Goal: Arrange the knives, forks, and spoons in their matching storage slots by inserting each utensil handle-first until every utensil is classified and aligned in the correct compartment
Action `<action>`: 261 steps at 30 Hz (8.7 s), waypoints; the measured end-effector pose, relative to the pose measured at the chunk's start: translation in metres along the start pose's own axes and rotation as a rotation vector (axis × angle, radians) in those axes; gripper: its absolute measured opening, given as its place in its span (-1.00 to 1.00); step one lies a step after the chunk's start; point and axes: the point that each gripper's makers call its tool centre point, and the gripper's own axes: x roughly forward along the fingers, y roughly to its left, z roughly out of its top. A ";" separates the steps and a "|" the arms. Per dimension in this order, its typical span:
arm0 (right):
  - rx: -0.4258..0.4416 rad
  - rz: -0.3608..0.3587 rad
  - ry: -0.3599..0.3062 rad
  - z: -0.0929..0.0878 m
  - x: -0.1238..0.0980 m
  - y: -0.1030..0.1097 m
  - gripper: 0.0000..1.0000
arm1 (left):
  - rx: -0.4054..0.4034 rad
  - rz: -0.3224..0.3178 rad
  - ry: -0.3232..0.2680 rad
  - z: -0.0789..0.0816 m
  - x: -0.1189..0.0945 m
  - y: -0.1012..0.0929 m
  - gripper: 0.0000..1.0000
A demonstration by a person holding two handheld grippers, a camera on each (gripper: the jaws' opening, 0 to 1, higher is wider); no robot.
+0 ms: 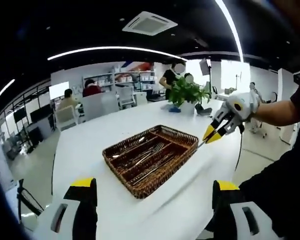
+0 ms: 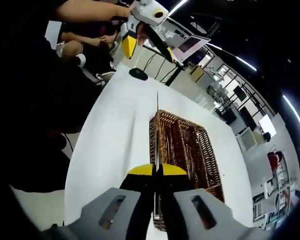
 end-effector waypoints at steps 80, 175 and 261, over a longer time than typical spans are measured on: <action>-0.140 -0.128 0.045 -0.003 0.045 -0.125 -1.00 | 0.010 0.069 -0.003 -0.016 -0.012 0.020 1.00; -0.091 0.045 0.071 -0.057 0.108 -0.048 -1.00 | -0.018 0.096 0.034 -0.047 -0.013 0.020 1.00; 0.798 -0.305 -0.078 -0.087 0.017 -0.099 0.99 | -0.150 0.078 -0.086 -0.022 -0.003 0.018 1.00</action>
